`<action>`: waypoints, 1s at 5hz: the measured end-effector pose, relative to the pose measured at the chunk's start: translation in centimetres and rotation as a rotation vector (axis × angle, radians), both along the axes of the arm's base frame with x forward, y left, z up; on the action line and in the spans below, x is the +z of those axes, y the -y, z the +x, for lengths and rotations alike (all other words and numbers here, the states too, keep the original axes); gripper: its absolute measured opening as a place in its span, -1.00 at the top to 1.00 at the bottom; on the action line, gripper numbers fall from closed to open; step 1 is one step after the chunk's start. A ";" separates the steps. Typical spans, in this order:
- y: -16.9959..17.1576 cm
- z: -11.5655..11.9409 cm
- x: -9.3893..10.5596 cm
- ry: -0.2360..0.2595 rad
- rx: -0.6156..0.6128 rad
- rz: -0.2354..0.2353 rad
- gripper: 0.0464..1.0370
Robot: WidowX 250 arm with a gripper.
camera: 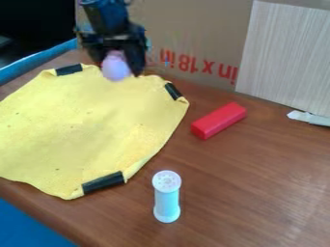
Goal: Putting the object on the cloth on the left edge
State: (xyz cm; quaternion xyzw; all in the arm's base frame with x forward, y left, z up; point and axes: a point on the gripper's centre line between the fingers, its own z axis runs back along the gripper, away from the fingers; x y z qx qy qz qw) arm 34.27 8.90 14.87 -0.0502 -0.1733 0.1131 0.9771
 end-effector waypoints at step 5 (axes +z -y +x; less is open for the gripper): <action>-12.0 0.5 -3.2 -0.108 -0.383 0.085 -0.52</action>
